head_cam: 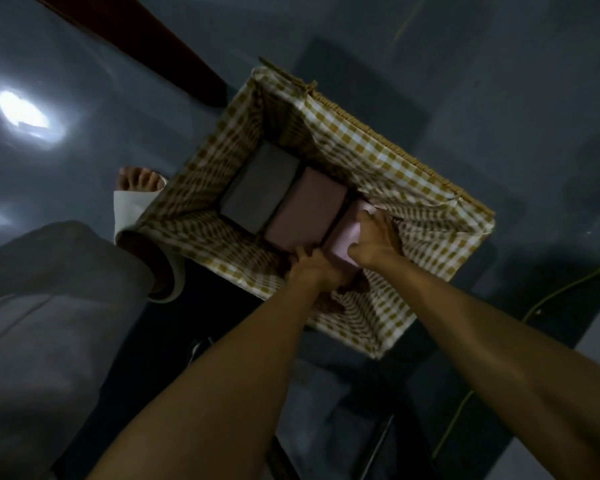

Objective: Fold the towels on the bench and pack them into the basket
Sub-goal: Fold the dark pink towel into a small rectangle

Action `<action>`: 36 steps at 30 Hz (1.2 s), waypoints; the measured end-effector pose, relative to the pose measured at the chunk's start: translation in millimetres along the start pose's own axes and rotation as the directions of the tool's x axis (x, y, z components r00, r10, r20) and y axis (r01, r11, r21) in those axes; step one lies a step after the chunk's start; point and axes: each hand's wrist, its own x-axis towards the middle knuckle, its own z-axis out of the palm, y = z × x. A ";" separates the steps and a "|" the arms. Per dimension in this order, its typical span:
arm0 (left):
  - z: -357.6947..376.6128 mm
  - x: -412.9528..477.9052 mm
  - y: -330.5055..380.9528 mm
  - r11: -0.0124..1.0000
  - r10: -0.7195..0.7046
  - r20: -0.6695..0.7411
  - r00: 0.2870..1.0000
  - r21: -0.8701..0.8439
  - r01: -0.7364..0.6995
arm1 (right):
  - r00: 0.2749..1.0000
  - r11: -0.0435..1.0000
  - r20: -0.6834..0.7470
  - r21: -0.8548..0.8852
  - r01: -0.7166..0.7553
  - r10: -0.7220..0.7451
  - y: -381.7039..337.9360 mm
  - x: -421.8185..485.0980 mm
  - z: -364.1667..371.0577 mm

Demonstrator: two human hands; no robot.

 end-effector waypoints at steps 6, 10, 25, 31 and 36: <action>-30.4 -31.6 -17.8 0.975 0.083 -0.142 0.986 -0.192 -0.110 | 0.995 0.995 0.003 0.028 0.095 -0.095 -11.0 -14.2 -18.5; -56.4 -69.3 -26.3 0.982 0.107 -0.331 0.938 -0.114 -0.152 | 0.969 0.960 -0.090 0.146 0.241 -0.229 -37.6 -36.1 -35.9; -137.0 -248.8 -115.7 0.945 0.326 -0.830 0.453 0.265 -0.194 | 0.677 0.734 -0.362 -0.030 0.679 -0.641 -173.3 -176.0 -144.3; -176.6 -326.3 -156.7 0.955 0.297 -0.911 0.286 0.284 -0.085 | 0.540 0.649 -0.379 -0.276 0.709 -0.751 -242.3 -249.5 -188.4; -202.0 -397.1 -203.6 0.955 0.296 -0.949 0.112 0.294 -0.034 | 0.397 0.552 -0.404 -0.413 0.724 -0.824 -314.0 -308.6 -210.0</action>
